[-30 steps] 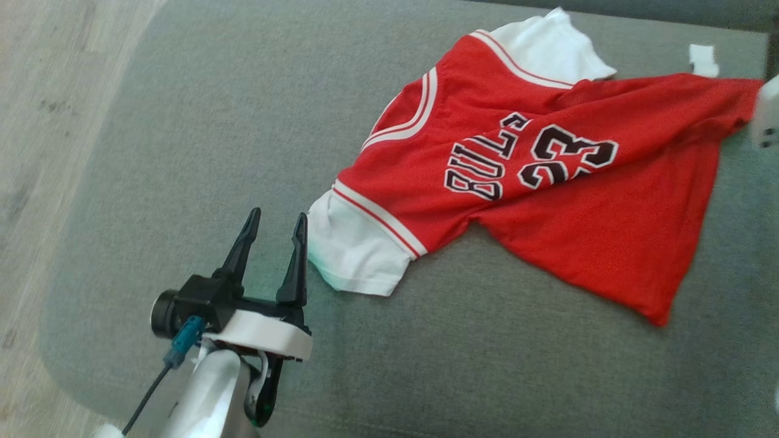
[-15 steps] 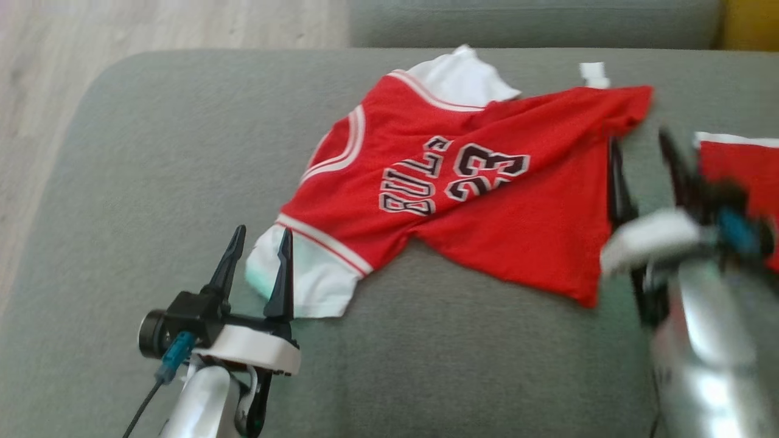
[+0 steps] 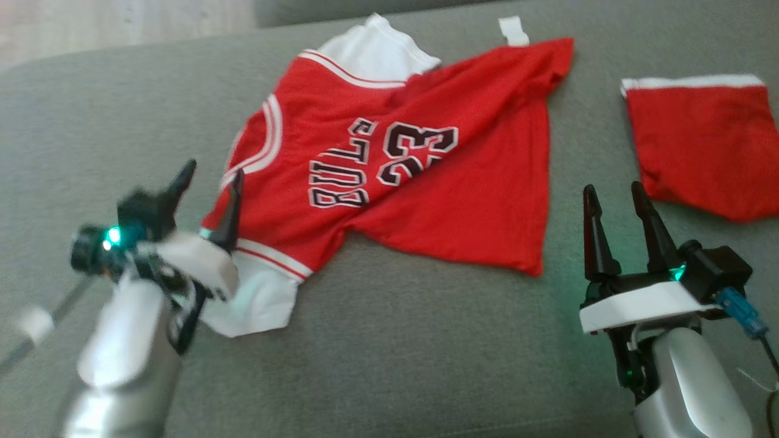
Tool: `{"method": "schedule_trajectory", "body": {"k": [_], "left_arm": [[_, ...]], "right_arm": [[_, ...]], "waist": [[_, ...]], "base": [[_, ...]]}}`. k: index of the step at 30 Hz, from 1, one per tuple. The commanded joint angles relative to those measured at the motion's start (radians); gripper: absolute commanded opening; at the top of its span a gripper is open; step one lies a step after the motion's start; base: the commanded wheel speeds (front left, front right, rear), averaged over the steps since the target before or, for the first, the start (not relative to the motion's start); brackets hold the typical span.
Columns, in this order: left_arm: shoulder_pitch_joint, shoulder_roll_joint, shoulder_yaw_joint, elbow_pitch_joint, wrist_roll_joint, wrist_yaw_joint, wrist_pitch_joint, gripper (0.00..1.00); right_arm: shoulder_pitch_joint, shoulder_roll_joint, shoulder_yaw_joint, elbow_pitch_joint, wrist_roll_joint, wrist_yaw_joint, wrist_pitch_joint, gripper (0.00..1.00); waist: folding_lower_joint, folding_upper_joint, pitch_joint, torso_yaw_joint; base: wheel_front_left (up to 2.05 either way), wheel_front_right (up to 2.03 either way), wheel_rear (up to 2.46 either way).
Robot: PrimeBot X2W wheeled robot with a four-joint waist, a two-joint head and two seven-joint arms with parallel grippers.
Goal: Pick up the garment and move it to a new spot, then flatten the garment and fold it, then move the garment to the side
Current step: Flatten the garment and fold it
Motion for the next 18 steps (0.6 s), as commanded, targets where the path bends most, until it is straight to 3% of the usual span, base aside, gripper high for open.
{"method": "schedule_trajectory", "body": {"k": [1, 5, 7, 9, 14, 15, 16, 18], "left_arm": [[-0.078, 0.053, -0.002, 0.008, -0.023, -0.005, 0.06, 1.0], [-0.16, 0.116, -0.119, 0.07, -0.144, -0.006, 0.233, 1.0], [-0.177, 0.137, -0.144, 0.081, -0.172, -0.006, 0.267, 1.0], [-0.217, 0.199, -0.216, 0.112, -0.233, -0.007, 0.353, 1.0], [-0.265, 0.264, -0.305, 0.142, -0.312, -0.007, 0.41, 0.98], [-0.274, 0.276, -0.323, 0.145, -0.324, -0.007, 0.417, 0.32], [-0.284, 0.288, -0.341, 0.147, -0.333, -0.007, 0.418, 0.0], [-0.307, 0.308, -0.363, 0.152, -0.355, -0.007, 0.406, 0.0]], "right_arm": [[-0.033, 0.0, 0.031, -0.041, 0.011, -0.002, -0.001, 1.0], [-0.041, 0.0, 0.048, -0.049, 0.029, -0.002, -0.002, 1.0], [-0.043, 0.0, 0.051, -0.049, 0.032, -0.002, -0.003, 1.0], [-0.052, 0.0, 0.063, -0.051, 0.04, -0.002, -0.006, 1.0], [-0.067, 0.0, 0.073, -0.061, 0.052, -0.002, -0.01, 1.0], [-0.069, 0.0, 0.074, -0.064, 0.054, -0.002, -0.011, 1.0], [-0.071, 0.0, 0.075, -0.067, 0.055, -0.002, -0.011, 1.0], [-0.075, 0.0, 0.079, -0.073, 0.058, -0.002, -0.012, 1.0]], "waist": [[-0.0001, 0.0, 0.043, -0.044], [-0.0001, 0.0, 0.077, -0.079], [-0.0001, 0.0, 0.085, -0.087], [-0.0001, 0.0, 0.109, -0.111], [-0.0001, 0.0, 0.147, -0.145], [-0.0001, 0.0, 0.153, -0.15], [-0.0001, 0.0, 0.16, -0.155], [-0.0001, 0.0, 0.172, -0.163]], "base": [[0.0, 0.0, 0.0], [0.0, 0.0, 0.0], [0.0, 0.0, 0.0], [0.0, 0.0, 0.0], [0.0, 0.0, 0.0], [0.0, 0.0, 0.0], [0.0, 0.0, 0.0], [0.0, 0.0, 0.0]]}}
